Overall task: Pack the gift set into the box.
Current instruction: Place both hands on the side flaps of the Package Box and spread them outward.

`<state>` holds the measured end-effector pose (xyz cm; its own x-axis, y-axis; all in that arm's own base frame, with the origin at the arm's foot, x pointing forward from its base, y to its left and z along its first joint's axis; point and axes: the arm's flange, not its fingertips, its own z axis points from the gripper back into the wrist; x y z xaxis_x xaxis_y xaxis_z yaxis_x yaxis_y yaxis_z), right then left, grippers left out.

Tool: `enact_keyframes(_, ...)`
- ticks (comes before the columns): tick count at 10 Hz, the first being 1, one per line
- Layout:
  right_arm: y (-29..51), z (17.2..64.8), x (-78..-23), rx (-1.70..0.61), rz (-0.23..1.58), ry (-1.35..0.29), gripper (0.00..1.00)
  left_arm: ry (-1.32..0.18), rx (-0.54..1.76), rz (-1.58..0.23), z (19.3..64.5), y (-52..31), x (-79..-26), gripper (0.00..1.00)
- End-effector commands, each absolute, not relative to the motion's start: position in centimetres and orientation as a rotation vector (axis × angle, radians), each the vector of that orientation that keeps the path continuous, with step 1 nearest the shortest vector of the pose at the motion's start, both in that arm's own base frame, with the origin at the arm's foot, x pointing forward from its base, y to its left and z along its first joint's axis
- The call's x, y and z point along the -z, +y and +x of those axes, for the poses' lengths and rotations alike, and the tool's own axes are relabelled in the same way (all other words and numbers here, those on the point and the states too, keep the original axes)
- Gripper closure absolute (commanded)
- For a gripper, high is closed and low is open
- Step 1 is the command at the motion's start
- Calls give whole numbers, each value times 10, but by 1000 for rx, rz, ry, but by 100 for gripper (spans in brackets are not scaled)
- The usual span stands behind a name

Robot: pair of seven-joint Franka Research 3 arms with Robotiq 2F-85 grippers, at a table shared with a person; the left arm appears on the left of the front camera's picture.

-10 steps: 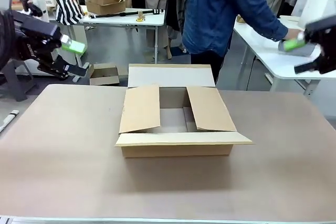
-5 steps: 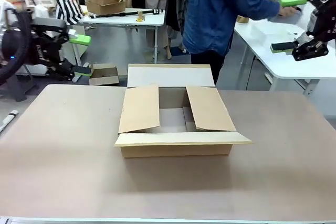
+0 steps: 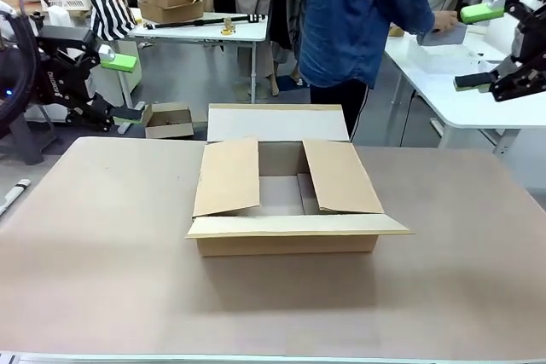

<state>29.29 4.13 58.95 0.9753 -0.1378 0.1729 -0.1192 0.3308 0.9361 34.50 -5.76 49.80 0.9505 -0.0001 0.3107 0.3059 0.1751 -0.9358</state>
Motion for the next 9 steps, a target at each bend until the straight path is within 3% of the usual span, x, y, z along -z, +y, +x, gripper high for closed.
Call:
enact_keyframes(1,43,294,-592,-19,1243,-252,0,-286,239,-1406,348,-60,-499,0)
enact_keyframes(7,43,294,-592,-19,1243,-252,0,-266,218,-1380,346,-59,-498,0)
enact_keyframes(9,43,294,-592,-19,1243,-252,0,-220,85,-906,342,-120,-568,0)
